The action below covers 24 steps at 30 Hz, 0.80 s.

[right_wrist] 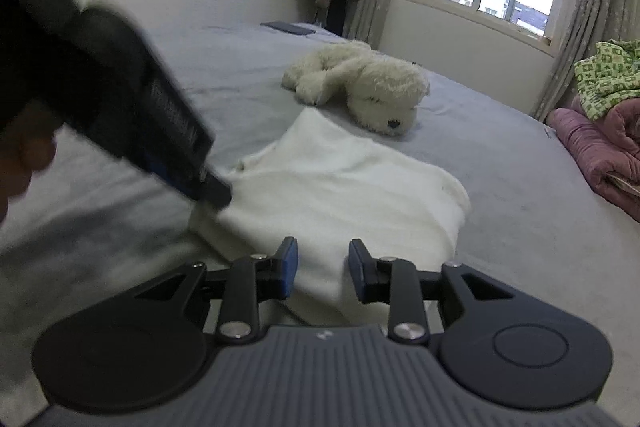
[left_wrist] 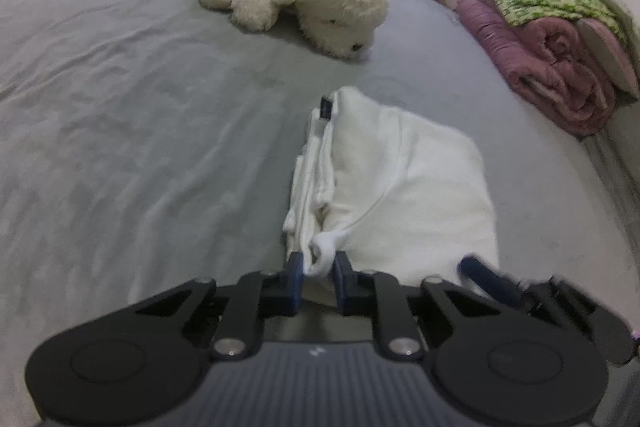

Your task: Fold clothes

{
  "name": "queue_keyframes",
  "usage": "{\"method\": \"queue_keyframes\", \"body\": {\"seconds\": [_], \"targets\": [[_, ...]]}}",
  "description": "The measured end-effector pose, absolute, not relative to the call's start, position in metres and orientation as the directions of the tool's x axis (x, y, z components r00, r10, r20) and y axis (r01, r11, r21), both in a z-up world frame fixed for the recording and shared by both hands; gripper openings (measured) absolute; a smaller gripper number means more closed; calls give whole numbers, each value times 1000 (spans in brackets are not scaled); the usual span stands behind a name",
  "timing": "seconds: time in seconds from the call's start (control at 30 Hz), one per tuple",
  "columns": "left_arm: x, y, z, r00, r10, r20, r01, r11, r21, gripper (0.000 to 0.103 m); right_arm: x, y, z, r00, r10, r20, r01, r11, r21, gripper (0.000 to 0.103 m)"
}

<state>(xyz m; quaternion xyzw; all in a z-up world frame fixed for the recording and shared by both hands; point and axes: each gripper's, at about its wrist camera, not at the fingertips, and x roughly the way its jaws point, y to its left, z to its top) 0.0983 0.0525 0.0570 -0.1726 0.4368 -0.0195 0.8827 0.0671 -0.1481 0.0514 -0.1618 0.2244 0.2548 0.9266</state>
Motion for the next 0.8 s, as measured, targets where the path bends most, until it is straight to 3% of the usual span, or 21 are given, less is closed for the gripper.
{"method": "queue_keyframes", "body": {"seconds": [0.27, 0.43, 0.5, 0.57, 0.67, 0.7, 0.8], "targets": [[97, 53, 56, 603, -201, -772, -121, 934, -337, 15, 103, -146, 46, 705, 426, -566, -534, 845, -29, 32], [97, 68, 72, 655, -256, -711, -88, 908, -409, 17, 105, -149, 43, 686, 443, -578, -548, 837, -9, 32], [94, 71, 79, 697, -243, -675, -79, 909, -409, 37, 109, -154, 44, 670, 459, -583, -543, 839, 37, 32], [94, 69, 78, 716, -262, -647, -64, 899, -434, 40, 109, -154, 44, 665, 464, -585, -540, 840, 53, 34], [99, 53, 67, 696, -232, -679, -39, 933, -358, 37, 101, -148, 42, 669, 456, -587, -556, 831, 11, 34], [100, 48, 63, 691, -221, -689, -31, 942, -334, 30, 100, -147, 41, 672, 454, -586, -561, 828, -2, 34], [102, 42, 57, 692, -191, -696, -25, 957, -288, 25, 103, -152, 41, 665, 468, -582, -557, 830, 29, 34]]}}
